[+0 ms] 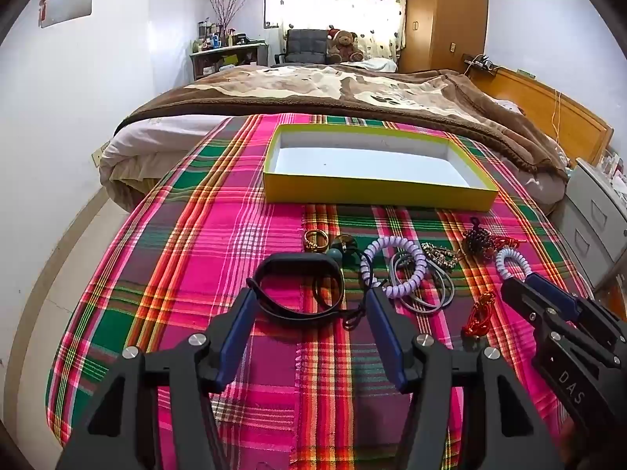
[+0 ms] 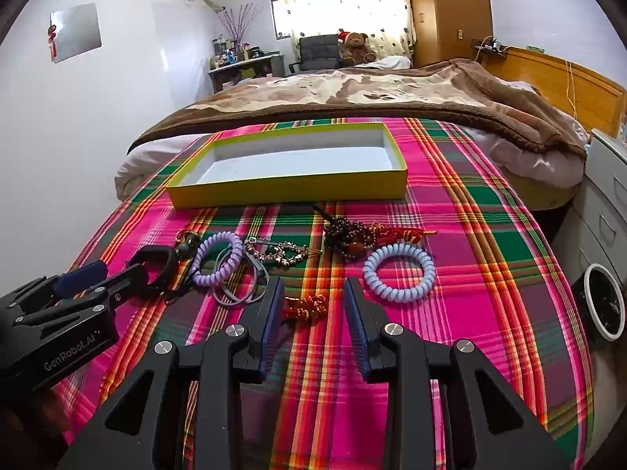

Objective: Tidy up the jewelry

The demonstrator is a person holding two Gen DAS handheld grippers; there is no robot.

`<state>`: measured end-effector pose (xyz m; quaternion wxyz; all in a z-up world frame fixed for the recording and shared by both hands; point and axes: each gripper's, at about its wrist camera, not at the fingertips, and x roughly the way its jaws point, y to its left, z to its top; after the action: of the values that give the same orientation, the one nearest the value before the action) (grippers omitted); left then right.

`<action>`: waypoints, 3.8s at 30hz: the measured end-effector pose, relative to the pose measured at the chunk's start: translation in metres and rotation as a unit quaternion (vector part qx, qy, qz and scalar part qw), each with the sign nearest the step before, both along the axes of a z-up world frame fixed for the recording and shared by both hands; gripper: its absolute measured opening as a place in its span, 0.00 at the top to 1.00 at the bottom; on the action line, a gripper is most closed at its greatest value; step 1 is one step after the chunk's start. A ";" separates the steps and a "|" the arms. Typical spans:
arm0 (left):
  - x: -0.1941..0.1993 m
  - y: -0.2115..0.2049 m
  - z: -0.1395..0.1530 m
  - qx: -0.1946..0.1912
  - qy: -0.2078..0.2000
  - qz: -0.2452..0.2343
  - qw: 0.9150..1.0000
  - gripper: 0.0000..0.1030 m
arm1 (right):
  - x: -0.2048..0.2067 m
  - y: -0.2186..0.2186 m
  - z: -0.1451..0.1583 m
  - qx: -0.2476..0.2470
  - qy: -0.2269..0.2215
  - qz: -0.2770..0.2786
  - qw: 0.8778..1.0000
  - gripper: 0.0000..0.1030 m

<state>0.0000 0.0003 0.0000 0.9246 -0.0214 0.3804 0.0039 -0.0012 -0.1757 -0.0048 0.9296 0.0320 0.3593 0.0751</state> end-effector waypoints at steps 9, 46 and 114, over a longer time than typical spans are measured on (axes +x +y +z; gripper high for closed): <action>-0.003 -0.003 0.001 0.011 -0.007 -0.001 1.000 0.42 | 0.001 0.006 0.004 -0.003 -0.003 0.000 1.000 0.69; -0.002 0.000 0.007 0.003 -0.004 0.003 1.000 0.42 | -0.002 0.003 0.009 -0.006 -0.006 -0.003 1.000 0.69; 0.023 0.060 -0.008 -0.066 0.047 0.008 0.997 0.42 | 0.018 0.019 -0.018 0.005 0.066 0.020 0.998 0.44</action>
<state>0.0228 0.0602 -0.0082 0.9023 -0.0855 0.4224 -0.0128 0.0168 -0.1563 -0.0228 0.9020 0.0339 0.4201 0.0935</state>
